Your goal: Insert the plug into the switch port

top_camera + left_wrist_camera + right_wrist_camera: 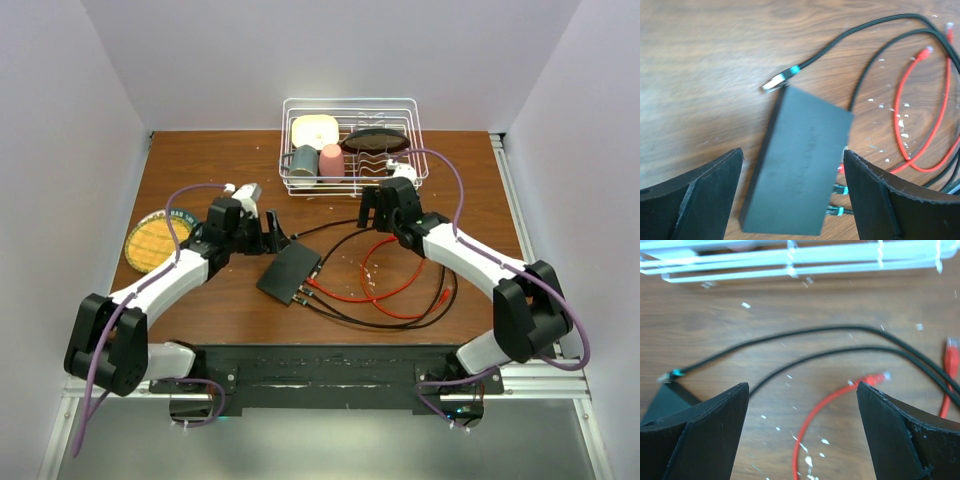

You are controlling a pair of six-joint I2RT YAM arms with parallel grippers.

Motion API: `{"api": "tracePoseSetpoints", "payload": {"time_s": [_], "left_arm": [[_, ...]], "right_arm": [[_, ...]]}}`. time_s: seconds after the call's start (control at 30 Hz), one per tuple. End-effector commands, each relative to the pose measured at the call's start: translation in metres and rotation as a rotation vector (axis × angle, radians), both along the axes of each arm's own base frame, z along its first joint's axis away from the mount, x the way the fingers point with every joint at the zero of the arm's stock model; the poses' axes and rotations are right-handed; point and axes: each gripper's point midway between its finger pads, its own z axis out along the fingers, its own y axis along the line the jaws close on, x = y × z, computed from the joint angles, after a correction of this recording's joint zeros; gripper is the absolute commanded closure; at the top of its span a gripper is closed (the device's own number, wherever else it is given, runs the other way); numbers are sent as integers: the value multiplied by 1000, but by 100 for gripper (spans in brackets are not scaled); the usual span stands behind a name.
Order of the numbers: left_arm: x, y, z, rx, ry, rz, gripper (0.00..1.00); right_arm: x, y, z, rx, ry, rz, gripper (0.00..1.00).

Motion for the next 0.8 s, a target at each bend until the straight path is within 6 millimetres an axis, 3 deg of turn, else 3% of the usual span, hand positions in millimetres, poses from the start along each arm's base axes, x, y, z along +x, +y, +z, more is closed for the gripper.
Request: {"api": "tracePoseSetpoints", "payload": {"time_s": [0.0,0.13,0.2,0.23,0.3,0.37,0.4,0.43,0.67,0.73,0.77], "left_arm": [[20,-25,41,23,-147,-68,15],[33,-46,62,24,-203,-97,17],[35,-59,62,40,-212,-126,18],[40,-67,73,37,-237,-137,19],[41,-83,70,58,-240,-177,19],[42,-103,80,65,-272,-219,20],[45,-109,71,92,-258,-222,21],[49,-118,79,93,-279,-232,21],[46,-186,61,171,-310,-374,23],[40,-210,49,210,-324,-433,23],[42,-213,31,258,-304,-439,23]], "right_arm": [[-9,-12,2,106,37,-42,8],[-7,-27,7,134,37,-66,8],[-6,-38,8,135,38,-87,8],[-8,-42,12,138,31,-92,8],[-8,-53,13,140,32,-115,8],[-10,-66,17,158,29,-136,8],[-11,-70,18,161,25,-143,8],[-12,-78,18,161,27,-162,8],[-26,-108,31,158,9,-212,8],[-29,-116,31,152,10,-229,8],[-30,-118,31,146,15,-235,8]]}}
